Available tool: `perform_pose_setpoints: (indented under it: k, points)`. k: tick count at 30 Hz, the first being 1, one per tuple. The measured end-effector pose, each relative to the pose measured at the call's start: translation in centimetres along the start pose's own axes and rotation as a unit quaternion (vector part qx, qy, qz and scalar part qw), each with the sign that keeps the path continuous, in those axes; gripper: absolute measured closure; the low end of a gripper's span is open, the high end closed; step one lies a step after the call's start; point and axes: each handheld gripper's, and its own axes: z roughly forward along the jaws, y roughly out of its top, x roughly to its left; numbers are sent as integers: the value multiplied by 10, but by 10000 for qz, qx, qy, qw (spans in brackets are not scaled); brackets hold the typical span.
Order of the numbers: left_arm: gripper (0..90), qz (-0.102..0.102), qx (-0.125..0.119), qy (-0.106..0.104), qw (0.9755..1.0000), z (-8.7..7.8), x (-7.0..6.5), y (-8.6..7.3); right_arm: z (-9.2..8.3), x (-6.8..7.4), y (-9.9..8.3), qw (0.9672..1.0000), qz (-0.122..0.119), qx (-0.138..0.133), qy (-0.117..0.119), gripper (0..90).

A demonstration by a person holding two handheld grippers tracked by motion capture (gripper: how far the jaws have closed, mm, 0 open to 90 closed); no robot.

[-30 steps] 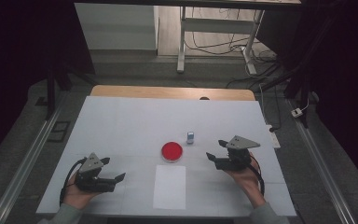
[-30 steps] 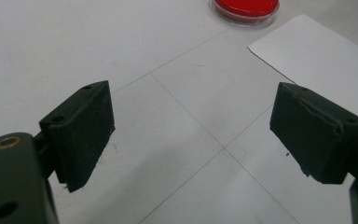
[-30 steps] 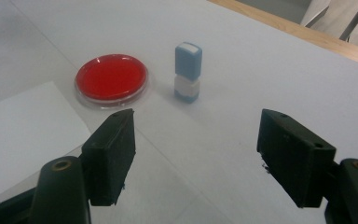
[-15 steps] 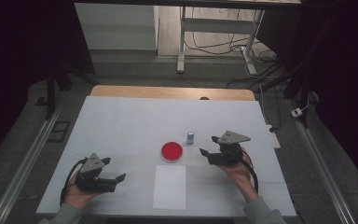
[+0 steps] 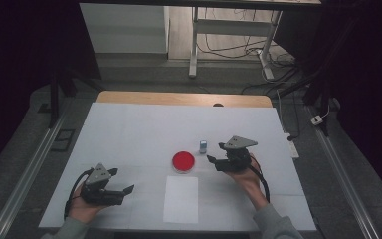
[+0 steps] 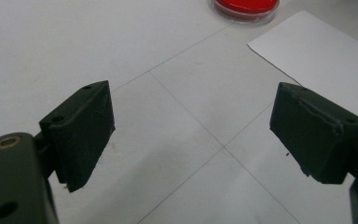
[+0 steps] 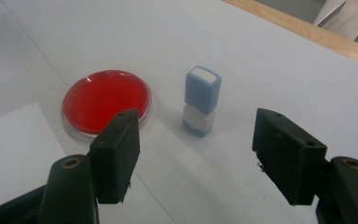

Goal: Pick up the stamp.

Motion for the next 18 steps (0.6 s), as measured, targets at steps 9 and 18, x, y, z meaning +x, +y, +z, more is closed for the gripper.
perform_pose_setpoints:
  k: [9,18]
  points:
    - [141,-5,4,6,10000,0,0,0,12,-8,5,10000,35,-25,-5,325]
    - [141,-1,13,20,10000,0,0,0,22,-15,9,10000,35,32,36,341]
